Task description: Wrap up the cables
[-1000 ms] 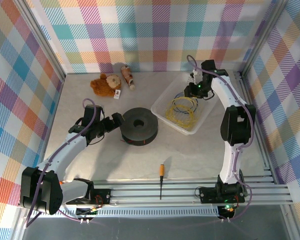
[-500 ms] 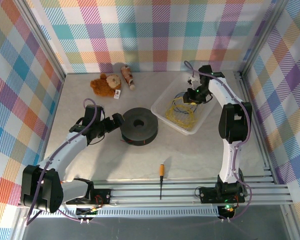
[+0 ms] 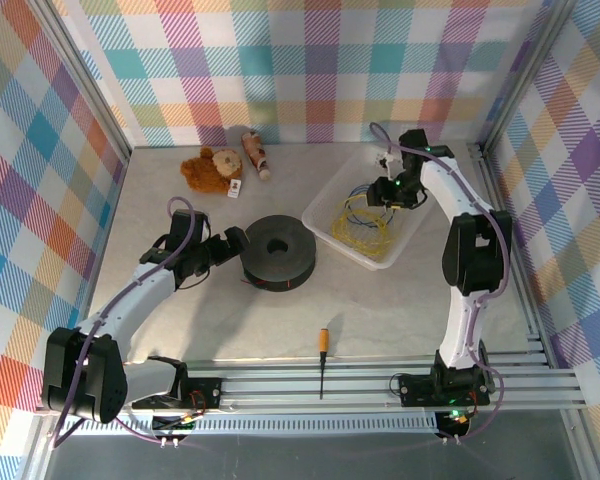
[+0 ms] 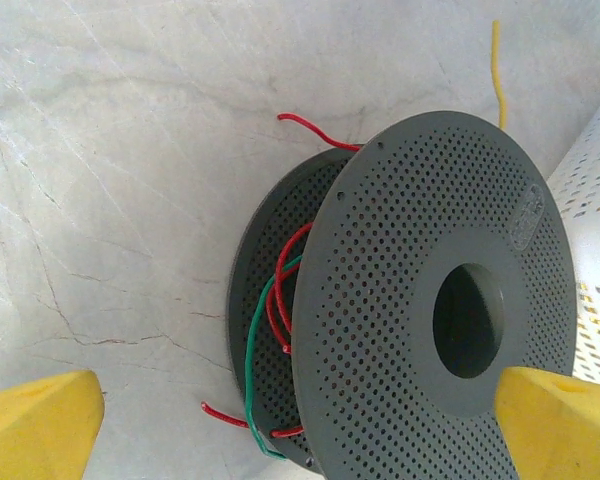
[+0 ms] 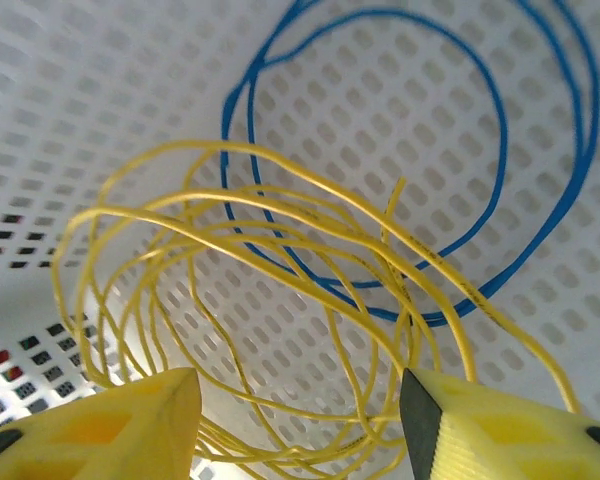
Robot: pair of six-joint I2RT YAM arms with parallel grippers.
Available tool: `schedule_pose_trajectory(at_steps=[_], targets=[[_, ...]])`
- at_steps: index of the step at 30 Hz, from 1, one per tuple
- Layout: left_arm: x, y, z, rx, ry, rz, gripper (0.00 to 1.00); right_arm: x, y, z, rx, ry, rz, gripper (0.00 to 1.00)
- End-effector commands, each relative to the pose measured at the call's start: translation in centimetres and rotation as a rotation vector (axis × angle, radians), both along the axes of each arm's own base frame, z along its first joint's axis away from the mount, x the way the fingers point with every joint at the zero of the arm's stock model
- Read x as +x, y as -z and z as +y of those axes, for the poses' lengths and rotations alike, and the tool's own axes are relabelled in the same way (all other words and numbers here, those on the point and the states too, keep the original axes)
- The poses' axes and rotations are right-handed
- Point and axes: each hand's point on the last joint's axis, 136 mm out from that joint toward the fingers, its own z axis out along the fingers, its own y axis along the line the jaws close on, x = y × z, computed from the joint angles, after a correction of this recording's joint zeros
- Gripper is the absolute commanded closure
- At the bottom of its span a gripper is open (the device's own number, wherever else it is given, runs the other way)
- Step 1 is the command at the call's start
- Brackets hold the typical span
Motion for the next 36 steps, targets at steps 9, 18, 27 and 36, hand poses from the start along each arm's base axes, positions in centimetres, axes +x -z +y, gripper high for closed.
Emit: schedule_pose_trajectory(at_steps=[9, 18, 27, 36], targets=[[0.7, -1.1, -1.0, -0.018, 0.025, -0.016, 0.0, 0.3, 2.8, 0.3, -0.004, -0.002, 0.045, 0.53], [1.0, -0.9, -1.2, -0.019, 0.029, -0.012, 0.0, 0.5, 4.3, -0.3, -0.064, -0.007, 0.064, 0.55], [1.2, -0.7, -1.4, -0.022, 0.031, -0.009, 0.0, 0.5, 5.3, -0.9, -0.165, -0.02, 0.063, 0.49], [1.1, -1.0, -1.4, -0.024, 0.033, -0.013, 0.0, 0.5, 3.6, 0.5, -0.109, -0.024, 0.024, 1.0]])
